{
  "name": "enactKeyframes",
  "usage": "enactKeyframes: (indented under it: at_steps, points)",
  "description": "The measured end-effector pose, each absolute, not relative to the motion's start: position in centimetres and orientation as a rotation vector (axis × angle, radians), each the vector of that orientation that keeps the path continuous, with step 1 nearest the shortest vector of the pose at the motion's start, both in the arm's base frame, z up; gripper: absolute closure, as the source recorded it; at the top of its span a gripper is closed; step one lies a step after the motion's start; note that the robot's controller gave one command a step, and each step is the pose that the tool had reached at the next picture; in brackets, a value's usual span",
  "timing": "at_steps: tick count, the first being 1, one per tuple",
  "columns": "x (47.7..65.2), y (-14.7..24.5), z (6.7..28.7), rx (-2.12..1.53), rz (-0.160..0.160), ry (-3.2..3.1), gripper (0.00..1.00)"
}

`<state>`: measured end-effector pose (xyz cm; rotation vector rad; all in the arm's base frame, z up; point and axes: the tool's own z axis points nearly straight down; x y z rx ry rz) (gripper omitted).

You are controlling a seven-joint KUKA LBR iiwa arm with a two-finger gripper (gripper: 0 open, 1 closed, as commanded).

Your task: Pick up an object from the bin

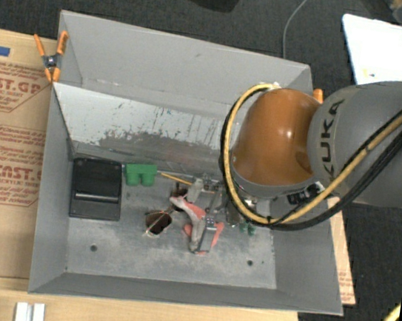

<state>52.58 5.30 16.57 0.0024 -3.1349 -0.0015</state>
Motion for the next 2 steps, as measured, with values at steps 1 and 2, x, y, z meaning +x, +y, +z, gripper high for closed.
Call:
enactKeyframes:
  at_steps: [1, 2]
  points:
    - [52.8, 5.3, 17.0, 0.001, -0.002, -3.143, 0.00]
    - [53.5, 3.4, 12.4, -0.213, -0.003, -3.137, 0.00]
